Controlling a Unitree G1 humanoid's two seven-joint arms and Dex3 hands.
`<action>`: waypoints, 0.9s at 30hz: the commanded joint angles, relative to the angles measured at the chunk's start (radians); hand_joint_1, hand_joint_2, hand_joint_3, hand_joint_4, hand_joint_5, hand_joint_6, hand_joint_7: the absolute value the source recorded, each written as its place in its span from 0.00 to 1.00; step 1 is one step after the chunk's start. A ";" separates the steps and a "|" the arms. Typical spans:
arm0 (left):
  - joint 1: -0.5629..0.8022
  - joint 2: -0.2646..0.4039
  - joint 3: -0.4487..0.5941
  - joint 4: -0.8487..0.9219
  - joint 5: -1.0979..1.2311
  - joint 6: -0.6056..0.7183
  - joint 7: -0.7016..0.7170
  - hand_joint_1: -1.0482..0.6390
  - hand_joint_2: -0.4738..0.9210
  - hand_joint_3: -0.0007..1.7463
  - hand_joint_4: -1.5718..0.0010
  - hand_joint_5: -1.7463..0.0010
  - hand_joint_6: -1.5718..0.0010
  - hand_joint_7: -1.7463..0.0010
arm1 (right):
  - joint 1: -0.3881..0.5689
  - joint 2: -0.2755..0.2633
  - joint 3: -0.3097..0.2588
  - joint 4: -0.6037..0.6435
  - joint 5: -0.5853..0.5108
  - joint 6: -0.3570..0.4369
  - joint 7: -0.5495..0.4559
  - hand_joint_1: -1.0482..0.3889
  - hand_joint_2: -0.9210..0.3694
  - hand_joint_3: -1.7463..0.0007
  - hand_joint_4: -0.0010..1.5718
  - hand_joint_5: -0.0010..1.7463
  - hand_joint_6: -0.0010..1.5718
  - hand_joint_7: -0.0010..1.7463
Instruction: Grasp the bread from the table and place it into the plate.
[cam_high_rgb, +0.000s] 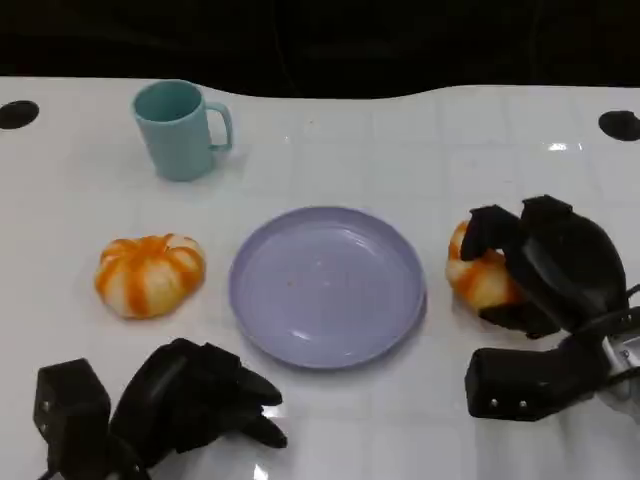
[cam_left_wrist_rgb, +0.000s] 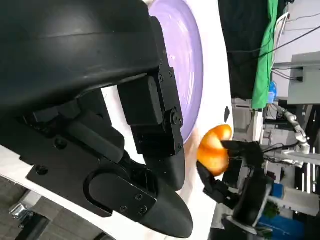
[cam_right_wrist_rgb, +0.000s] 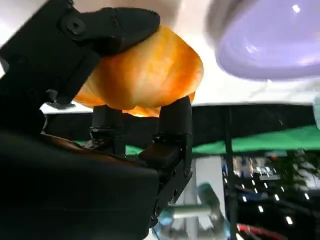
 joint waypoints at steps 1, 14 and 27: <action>0.018 0.013 -0.003 -0.008 0.009 -0.002 0.016 0.00 0.90 0.00 0.00 0.87 0.00 1.00 | 0.009 -0.018 -0.020 -0.072 0.025 -0.038 -0.022 0.61 0.50 0.27 0.61 1.00 0.45 1.00; 0.018 0.010 -0.007 -0.010 0.007 -0.010 0.007 0.00 0.91 0.00 0.01 0.87 0.01 1.00 | 0.029 0.024 -0.019 -0.250 0.073 -0.065 0.101 0.61 0.50 0.19 0.64 1.00 0.48 1.00; 0.015 0.015 -0.004 0.005 0.000 -0.020 -0.002 0.00 0.91 0.00 0.01 0.88 0.02 1.00 | -0.066 0.144 0.003 -0.160 0.097 -0.096 0.200 0.64 0.55 0.16 0.64 1.00 0.50 0.96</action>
